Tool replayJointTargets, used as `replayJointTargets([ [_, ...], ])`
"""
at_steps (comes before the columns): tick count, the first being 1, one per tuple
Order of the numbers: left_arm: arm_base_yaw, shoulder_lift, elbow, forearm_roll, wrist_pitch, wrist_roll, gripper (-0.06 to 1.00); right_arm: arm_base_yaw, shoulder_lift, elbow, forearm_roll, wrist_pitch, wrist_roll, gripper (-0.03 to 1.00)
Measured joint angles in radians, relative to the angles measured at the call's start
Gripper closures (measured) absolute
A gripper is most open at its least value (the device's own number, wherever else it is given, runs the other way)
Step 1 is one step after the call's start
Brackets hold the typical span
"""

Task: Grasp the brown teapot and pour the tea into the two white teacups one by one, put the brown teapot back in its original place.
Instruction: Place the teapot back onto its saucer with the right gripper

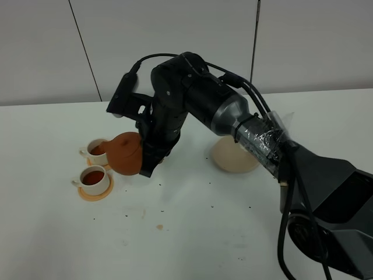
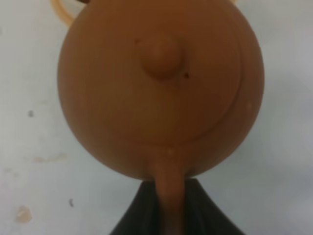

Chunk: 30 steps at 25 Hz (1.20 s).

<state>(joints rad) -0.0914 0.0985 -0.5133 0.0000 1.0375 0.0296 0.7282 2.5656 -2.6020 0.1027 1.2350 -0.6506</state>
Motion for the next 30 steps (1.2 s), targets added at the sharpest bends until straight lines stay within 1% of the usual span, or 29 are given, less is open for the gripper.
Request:
replayJointTargets([
  [11, 0.0, 0.0, 0.0, 0.0, 0.0, 0.0, 0.57, -0.17, -0.071, 0.0, -0.024, 0.0, 0.146, 0.88],
  [16, 0.0, 0.0, 0.0, 0.0, 0.0, 0.0, 0.57, -0.216, -0.103, 0.012, -0.037, -0.001, 0.169, 0.88],
  [20, 0.0, 0.0, 0.0, 0.0, 0.0, 0.0, 0.57, -0.23, -0.156, 0.109, -0.045, -0.004, 0.172, 0.88],
  [24, 0.0, 0.0, 0.0, 0.0, 0.0, 0.0, 0.57, -0.252, -0.204, 0.239, -0.042, -0.003, 0.176, 0.88],
  [29, 0.0, 0.0, 0.0, 0.0, 0.0, 0.0, 0.57, -0.29, -0.245, 0.382, 0.027, -0.007, 0.168, 0.88],
  [30, 0.0, 0.0, 0.0, 0.0, 0.0, 0.0, 0.57, -0.293, -0.259, 0.422, 0.042, -0.024, 0.162, 0.88],
])
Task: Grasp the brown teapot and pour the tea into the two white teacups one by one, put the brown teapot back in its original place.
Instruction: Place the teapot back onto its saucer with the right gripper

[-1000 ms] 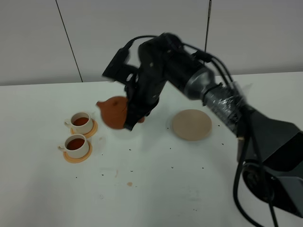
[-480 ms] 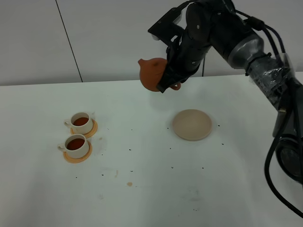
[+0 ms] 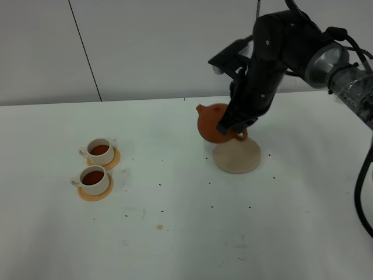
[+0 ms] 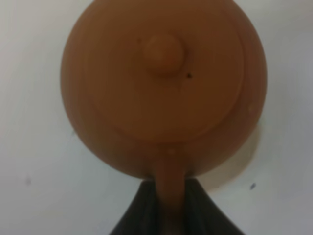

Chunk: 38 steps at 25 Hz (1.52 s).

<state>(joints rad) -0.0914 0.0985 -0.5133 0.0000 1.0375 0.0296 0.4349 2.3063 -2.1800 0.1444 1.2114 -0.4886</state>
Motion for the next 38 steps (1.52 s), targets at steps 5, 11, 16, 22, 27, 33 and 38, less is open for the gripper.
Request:
replayJointTargets([
  [5, 0.0, 0.0, 0.0, 0.0, 0.0, 0.0, 0.57, -0.015, -0.103, 0.241, 0.036, -0.175, -0.031, 0.88],
  [11, 0.0, 0.0, 0.0, 0.0, 0.0, 0.0, 0.57, -0.037, -0.227, 0.53, 0.041, -0.427, -0.043, 0.88],
  [16, 0.0, 0.0, 0.0, 0.0, 0.0, 0.0, 0.57, -0.04, -0.241, 0.611, 0.04, -0.497, -0.046, 0.88],
  [22, 0.0, 0.0, 0.0, 0.0, 0.0, 0.0, 0.57, -0.04, -0.241, 0.617, 0.066, -0.55, -0.072, 0.88],
  [27, 0.0, 0.0, 0.0, 0.0, 0.0, 0.0, 0.57, -0.04, -0.241, 0.617, 0.076, -0.575, -0.087, 0.88],
  [33, 0.0, 0.0, 0.0, 0.0, 0.0, 0.0, 0.57, -0.04, -0.231, 0.617, 0.08, -0.597, -0.089, 0.88],
  [38, 0.0, 0.0, 0.0, 0.0, 0.0, 0.0, 0.57, -0.04, -0.216, 0.617, 0.079, -0.597, -0.089, 0.88],
])
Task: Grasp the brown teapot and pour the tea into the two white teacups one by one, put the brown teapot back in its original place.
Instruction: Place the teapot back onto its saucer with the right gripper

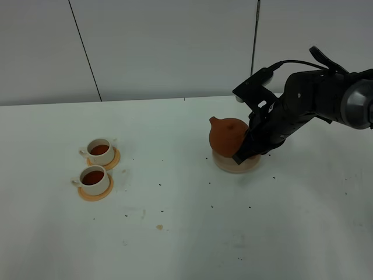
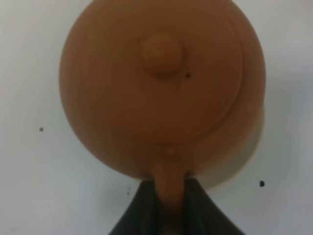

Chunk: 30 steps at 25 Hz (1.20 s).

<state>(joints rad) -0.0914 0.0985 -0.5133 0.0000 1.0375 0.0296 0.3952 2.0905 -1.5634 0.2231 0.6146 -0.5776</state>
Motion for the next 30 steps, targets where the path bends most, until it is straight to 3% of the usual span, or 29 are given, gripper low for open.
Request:
replayJointTargets([
  [30, 0.0, 0.0, 0.0, 0.0, 0.0, 0.0, 0.57, -0.03, 0.063, 0.0, 0.034, -0.008, -0.034, 0.88],
])
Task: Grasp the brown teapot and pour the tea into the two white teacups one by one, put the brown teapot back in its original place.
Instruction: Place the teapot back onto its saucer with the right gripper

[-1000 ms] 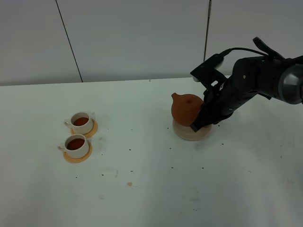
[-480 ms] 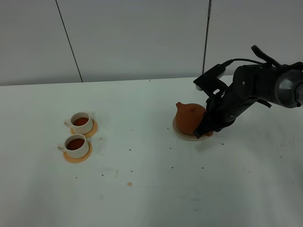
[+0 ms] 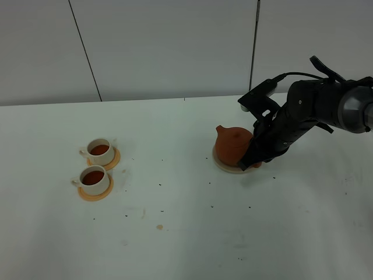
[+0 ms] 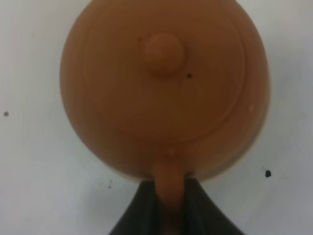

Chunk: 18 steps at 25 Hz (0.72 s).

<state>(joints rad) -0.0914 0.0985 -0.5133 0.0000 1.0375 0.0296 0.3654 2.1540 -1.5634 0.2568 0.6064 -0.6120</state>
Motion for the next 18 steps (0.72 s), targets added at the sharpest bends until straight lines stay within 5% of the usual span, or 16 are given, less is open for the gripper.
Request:
replayJointTargets([
  [18, 0.0, 0.0, 0.0, 0.0, 0.001, -0.003, 0.57, 0.0, 0.002, 0.0, 0.0, -0.008, 0.023, 0.85],
])
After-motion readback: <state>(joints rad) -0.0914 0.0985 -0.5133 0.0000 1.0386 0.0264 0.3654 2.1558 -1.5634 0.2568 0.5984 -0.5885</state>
